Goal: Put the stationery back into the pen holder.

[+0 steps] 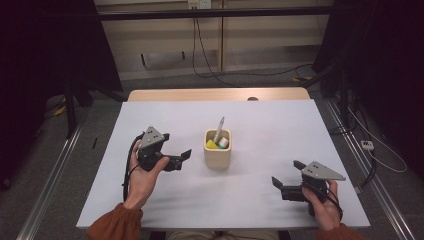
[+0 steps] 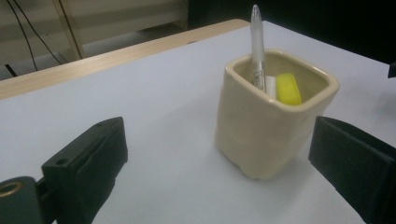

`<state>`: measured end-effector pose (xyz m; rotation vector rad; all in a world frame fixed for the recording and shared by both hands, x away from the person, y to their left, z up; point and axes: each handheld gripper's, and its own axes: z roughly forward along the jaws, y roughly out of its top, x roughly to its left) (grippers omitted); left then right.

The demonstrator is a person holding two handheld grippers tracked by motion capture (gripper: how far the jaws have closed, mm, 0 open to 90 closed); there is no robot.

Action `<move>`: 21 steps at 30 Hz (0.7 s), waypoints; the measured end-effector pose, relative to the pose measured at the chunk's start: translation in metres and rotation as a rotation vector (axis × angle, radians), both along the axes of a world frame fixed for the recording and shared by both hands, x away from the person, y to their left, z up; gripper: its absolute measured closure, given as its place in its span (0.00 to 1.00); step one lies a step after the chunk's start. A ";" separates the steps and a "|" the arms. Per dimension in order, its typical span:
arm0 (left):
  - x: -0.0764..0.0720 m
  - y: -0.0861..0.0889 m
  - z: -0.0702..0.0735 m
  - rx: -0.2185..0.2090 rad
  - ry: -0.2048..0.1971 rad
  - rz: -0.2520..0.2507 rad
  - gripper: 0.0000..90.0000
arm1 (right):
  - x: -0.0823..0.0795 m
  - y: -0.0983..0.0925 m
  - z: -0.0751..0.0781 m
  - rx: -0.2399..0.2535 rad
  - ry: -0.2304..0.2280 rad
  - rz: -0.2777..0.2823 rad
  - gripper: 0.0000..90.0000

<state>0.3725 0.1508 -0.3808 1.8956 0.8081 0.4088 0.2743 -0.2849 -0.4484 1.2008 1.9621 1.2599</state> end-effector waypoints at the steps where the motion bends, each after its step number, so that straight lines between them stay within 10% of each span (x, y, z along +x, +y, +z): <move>1: -0.001 0.001 0.000 0.009 -0.001 -0.005 0.05 | 0.000 0.000 0.000 0.000 0.000 0.000 0.04; 21: -0.040 0.032 -0.012 0.033 0.040 0.017 0.06 | -0.001 0.000 0.000 -0.006 -0.001 -0.003 0.04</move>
